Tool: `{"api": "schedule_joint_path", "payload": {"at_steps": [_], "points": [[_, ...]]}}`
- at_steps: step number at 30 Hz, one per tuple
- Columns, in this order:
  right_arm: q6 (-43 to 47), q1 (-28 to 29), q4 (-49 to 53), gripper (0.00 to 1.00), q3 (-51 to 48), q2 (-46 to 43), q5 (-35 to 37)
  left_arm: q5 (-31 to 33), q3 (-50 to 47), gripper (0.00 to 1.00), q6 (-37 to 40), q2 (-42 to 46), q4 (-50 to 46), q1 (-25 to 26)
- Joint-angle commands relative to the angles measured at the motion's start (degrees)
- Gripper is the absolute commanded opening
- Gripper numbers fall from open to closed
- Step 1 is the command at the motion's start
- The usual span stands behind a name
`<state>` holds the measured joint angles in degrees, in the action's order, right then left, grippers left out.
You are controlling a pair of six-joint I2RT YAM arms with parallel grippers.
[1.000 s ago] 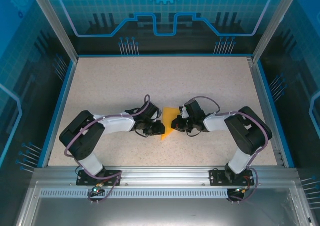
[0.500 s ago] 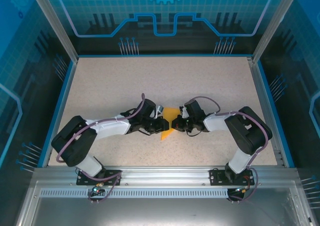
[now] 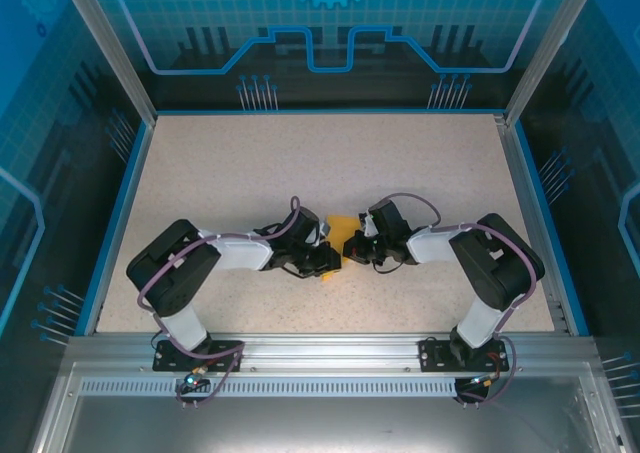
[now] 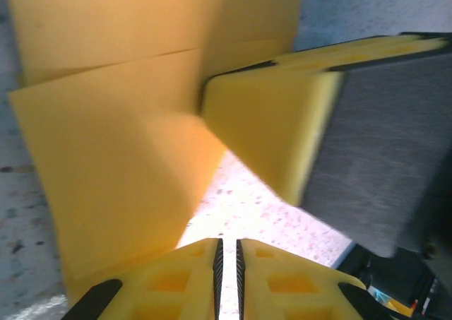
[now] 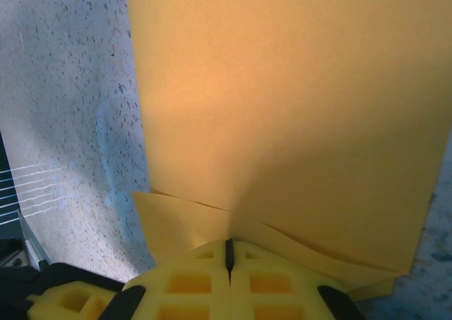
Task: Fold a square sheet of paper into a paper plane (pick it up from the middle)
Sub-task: Third fold the triangle at the center of the table.
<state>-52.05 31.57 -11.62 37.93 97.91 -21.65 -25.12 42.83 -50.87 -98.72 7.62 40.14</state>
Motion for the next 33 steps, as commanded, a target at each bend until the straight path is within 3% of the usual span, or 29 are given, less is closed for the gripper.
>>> {"api": "schedule_joint_path", "payload": {"at_steps": [1, 6, 18, 33], "points": [[0.1, -0.2, 1.5, 0.0, -1.0, 0.0, 3.1, 2.0, -2.1, 0.16, 1.0, -2.1, -2.4, 0.2], [0.5, -0.8, 1.7, 0.0, -1.7, -0.6, 3.1, 5.3, -4.1, 0.16, 1.9, -0.4, -4.9, 0.2], [1.3, -1.5, 1.7, 0.0, -2.2, -1.0, 2.3, 3.4, -9.6, 0.17, 1.4, 4.7, -2.8, 0.1], [1.4, -1.5, 1.1, 0.0, -1.1, -1.1, 0.2, 6.4, -9.6, 0.18, 3.9, 12.8, -12.3, -0.1]]}}
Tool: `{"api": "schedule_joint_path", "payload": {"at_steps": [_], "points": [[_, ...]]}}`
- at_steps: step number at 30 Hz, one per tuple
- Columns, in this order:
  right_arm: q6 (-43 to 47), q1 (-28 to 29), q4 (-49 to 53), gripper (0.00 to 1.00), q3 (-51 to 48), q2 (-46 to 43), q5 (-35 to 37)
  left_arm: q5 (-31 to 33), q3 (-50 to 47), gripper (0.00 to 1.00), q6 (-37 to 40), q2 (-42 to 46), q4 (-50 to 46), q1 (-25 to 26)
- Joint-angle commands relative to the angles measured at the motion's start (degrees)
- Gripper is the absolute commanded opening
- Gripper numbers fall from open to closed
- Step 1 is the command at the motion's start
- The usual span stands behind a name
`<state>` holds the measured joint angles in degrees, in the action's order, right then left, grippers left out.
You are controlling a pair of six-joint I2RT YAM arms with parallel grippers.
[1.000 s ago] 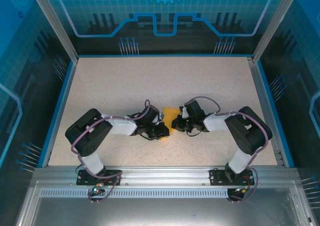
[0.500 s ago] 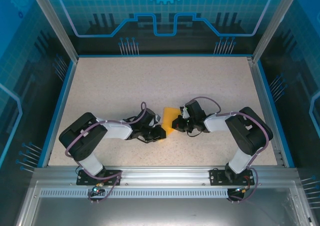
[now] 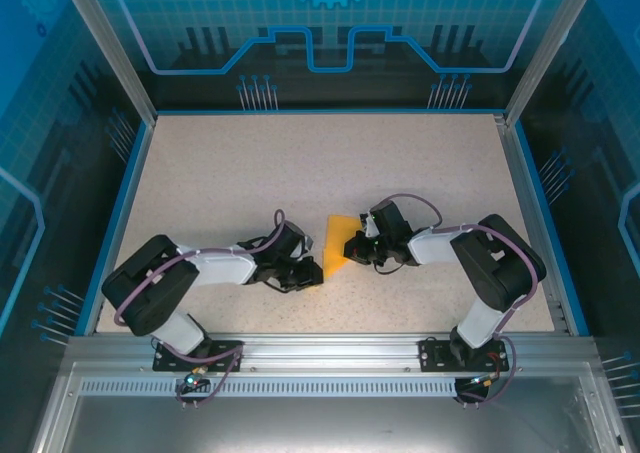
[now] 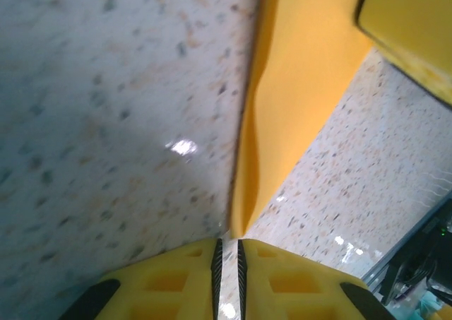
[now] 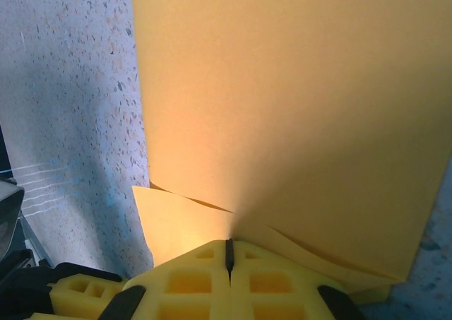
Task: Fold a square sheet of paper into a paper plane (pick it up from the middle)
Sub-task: Third fold the triangle at the center of the table.
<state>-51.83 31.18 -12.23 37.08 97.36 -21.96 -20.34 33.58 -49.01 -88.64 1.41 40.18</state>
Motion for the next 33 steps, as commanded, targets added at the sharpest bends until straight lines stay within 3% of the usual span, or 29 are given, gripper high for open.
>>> {"api": "schedule_joint_path", "payload": {"at_steps": [1, 7, 16, 23, 33], "points": [[1.2, -1.1, 1.7, 0.0, 0.1, -0.8, 0.2, 2.0, 0.2, 0.19, 2.6, 4.2, -6.9, -0.2], [1.9, -1.0, 3.6, 0.02, 1.6, -3.6, -0.2, 7.5, 7.2, 0.22, 6.6, 7.5, -12.8, -0.2], [3.8, -1.3, 9.5, 0.07, 1.3, -10.3, 3.8, 8.8, 18.5, 0.19, 9.6, -2.5, -13.9, -0.3], [4.9, -3.9, 13.3, 0.15, -2.8, -17.2, 6.6, 10.0, 21.9, 0.17, 10.4, -8.2, -14.4, -0.2], [5.1, -4.4, 13.3, 0.22, -4.6, -18.4, 5.7, 10.8, 22.7, 0.17, 10.7, -10.6, -14.5, -0.2]]}}
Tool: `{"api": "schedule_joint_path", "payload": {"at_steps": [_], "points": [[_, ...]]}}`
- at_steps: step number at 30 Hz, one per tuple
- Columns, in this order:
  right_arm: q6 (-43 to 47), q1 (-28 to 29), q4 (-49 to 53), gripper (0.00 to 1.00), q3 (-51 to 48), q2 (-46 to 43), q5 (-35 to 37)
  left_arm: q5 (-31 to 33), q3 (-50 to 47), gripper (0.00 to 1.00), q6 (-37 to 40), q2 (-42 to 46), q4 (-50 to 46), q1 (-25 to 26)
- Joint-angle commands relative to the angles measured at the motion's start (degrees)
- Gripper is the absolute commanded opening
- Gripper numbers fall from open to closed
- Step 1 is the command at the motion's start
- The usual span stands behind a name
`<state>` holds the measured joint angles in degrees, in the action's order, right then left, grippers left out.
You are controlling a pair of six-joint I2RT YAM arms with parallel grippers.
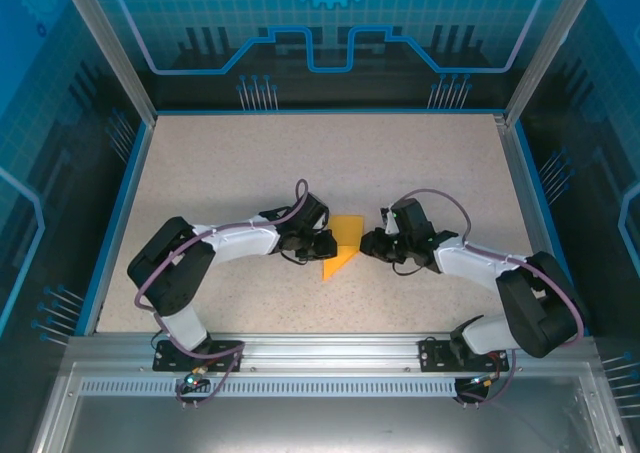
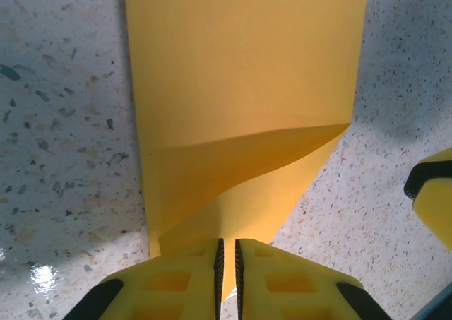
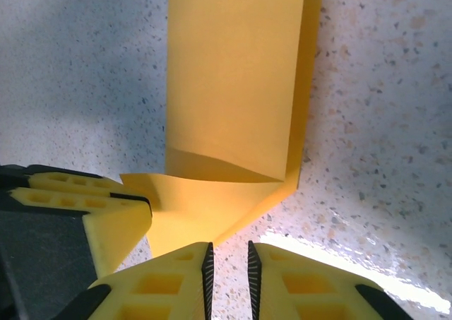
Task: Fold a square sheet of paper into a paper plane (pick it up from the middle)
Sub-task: Third fold the triangle at the center of the table, then fourth fold the wing at the center of the table.
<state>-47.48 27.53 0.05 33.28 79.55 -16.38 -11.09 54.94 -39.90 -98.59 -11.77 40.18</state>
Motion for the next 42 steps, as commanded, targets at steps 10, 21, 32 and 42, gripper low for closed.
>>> {"api": "schedule_joint_path", "payload": {"at_steps": [10, 21, 32, 42], "points": [[-0.1, -0.7, -3.0, 0.29, -0.5, 3.1, -3.3, 1.9, 1.8, 0.16, 2.3, -2.4, -1.5, -0.2], [-1.9, -0.5, -9.7, 0.33, 1.3, 10.1, -7.1, 3.5, 1.8, 0.16, 3.2, -2.7, -3.0, -0.3], [-0.2, 0.8, -14.6, 0.28, 2.4, 13.7, -8.1, 3.9, 1.8, 0.15, 3.2, -3.3, -2.7, -0.3], [5.1, 1.6, -9.8, 0.13, 5.2, 16.8, -9.2, 5.1, -1.9, 0.27, 2.6, 3.0, 1.0, 0.7]]}}
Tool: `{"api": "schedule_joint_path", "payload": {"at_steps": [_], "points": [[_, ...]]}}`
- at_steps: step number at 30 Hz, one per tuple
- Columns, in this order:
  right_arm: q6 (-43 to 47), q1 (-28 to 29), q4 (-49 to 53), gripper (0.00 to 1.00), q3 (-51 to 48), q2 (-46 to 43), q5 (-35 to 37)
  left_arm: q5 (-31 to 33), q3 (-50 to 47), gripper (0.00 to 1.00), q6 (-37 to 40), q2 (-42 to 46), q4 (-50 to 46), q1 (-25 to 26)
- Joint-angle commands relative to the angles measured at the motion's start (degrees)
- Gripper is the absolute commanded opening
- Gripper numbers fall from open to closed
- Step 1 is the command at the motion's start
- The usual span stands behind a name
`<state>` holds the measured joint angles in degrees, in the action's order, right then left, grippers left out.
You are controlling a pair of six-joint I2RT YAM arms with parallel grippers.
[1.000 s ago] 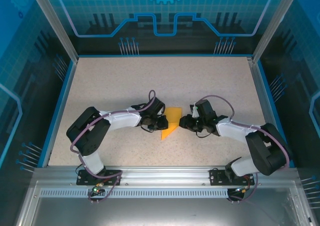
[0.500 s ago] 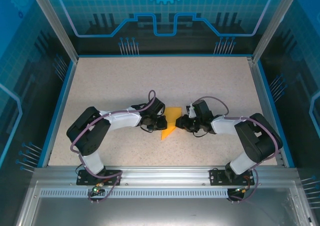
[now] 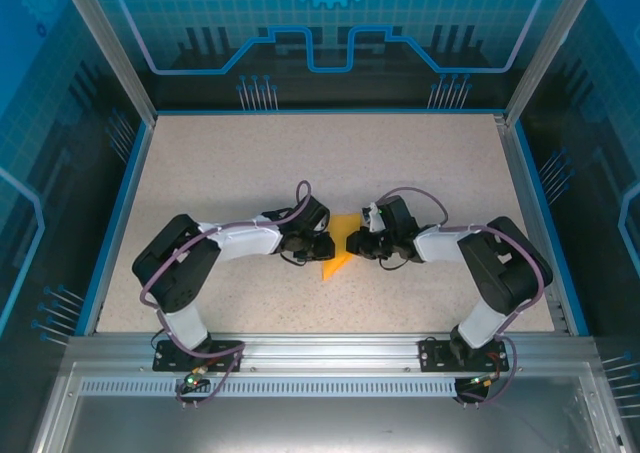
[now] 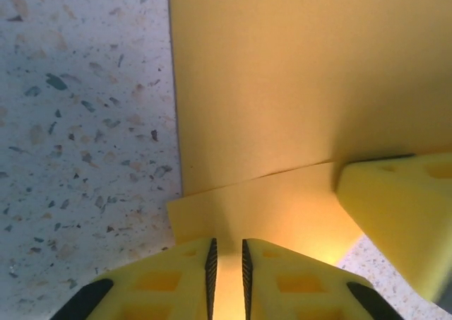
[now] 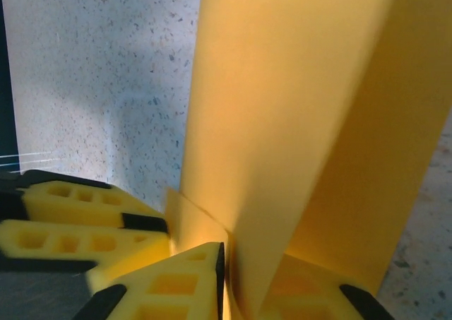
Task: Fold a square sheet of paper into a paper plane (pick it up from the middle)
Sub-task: Fourth fold the wing at the center of the table.
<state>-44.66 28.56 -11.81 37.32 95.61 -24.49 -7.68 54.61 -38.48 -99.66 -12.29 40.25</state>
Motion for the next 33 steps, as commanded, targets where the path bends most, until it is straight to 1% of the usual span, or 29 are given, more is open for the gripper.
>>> {"api": "schedule_joint_path", "payload": {"at_steps": [1, 2, 3, 5, 8, 9, 14, 20, 29, 33], "points": [[2.3, 0.6, 2.2, 0.13, 1.2, 0.6, -1.2, 2.8, -2.2, 0.3, 1.0, 5.1, 1.6, 1.3], [2.3, 0.6, 2.6, 0.12, 1.2, 0.5, -1.1, 4.7, -2.8, 0.37, 0.9, 6.4, 1.4, 2.3], [2.2, 0.5, 2.9, 0.1, 1.3, 0.4, -1.2, 7.0, -3.4, 0.41, 0.9, 7.5, 1.2, 3.6], [2.1, 0.7, 3.4, 0.09, 1.6, 0.2, -1.6, 10.9, -3.8, 0.47, 1.0, 8.9, 0.2, 6.0], [1.7, 0.7, 3.6, 0.08, 1.9, 0.2, -2.4, 18.7, -3.2, 0.5, 1.5, 9.5, -2.3, 10.9], [1.4, 0.7, 3.7, 0.08, 2.0, 0.3, -2.7, 21.4, -2.8, 0.51, 1.5, 9.3, -3.1, 12.6], [-0.8, 0.8, 2.6, 0.07, 2.1, 0.1, -4.7, 28.4, -2.7, 0.51, 1.3, 7.9, -4.3, 17.2], [-1.7, 0.9, 3.4, 0.07, 2.1, -1.5, -4.3, 35.4, -1.9, 0.52, 0.7, 5.5, -4.8, 20.7], [-1.9, 0.9, 5.1, 0.07, 3.2, -2.0, -4.5, 40.6, 2.9, 0.52, 0.5, -1.5, -6.5, 23.8], [-1.8, 0.9, 5.6, 0.07, 3.2, -2.3, -4.2, 42.3, 3.2, 0.51, -0.7, -2.5, -6.3, 24.0]]}}
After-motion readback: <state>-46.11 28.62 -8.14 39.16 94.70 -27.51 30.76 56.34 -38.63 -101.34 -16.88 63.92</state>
